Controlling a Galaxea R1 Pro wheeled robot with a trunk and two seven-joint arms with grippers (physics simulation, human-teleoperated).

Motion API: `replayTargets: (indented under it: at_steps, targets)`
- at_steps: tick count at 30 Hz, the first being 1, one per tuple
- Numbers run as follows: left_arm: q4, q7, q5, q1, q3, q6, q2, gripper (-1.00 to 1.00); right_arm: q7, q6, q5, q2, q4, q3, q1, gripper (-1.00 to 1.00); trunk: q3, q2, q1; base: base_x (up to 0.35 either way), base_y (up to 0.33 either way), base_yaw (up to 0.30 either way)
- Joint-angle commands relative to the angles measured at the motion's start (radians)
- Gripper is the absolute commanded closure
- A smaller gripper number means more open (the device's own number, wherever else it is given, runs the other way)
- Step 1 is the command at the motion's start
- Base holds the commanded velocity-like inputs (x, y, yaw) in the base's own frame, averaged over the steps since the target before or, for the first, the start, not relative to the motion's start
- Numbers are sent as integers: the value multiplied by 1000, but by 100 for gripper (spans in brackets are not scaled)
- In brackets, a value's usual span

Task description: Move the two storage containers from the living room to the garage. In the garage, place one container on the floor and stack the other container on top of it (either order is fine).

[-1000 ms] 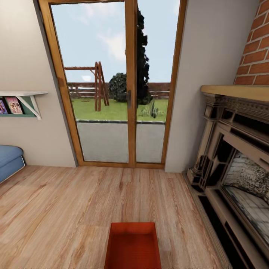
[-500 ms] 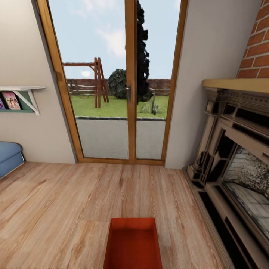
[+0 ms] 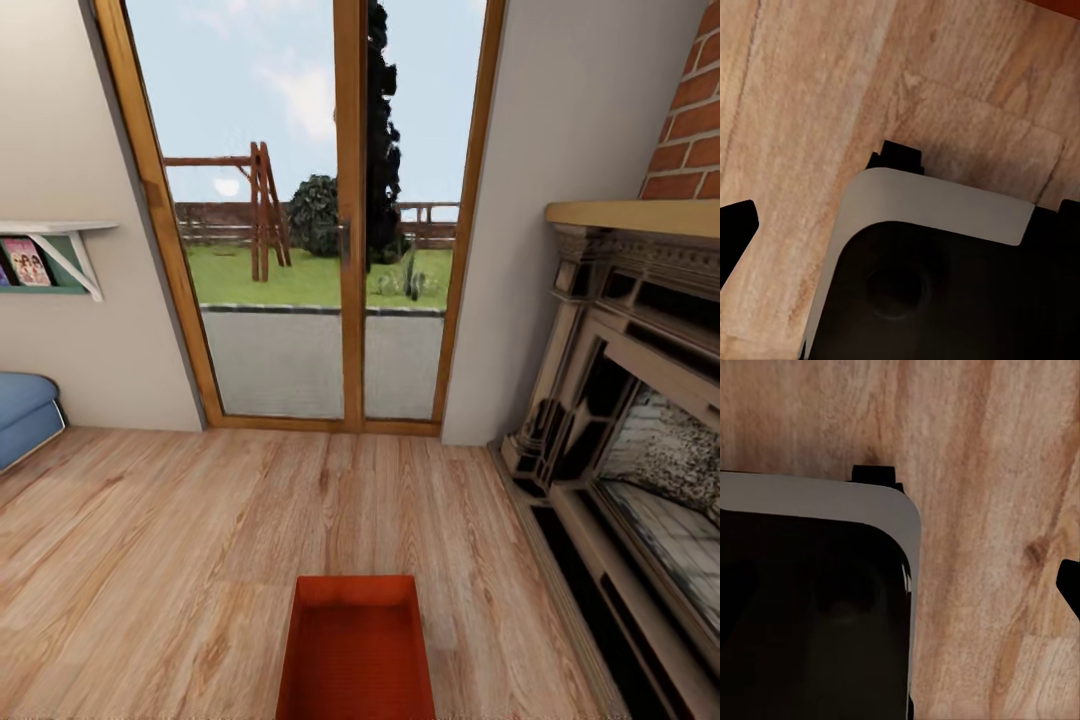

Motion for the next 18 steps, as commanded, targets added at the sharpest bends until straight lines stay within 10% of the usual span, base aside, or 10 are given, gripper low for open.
replayTargets:
  at_steps: [1, 18]
  targets:
    - [1, 0, 5, -1, -2, -3, 0, -100, -1, -6, -5, 0, 3, 8, -1, -100, -3, 0, 0, 0, 0, 0]
    - [2, 0, 4, -1, -2, -3, 1, -100, -1, -6, -5, -1, 3, 8, -1, -100, -29, 0, 0, 0, 0, 0]
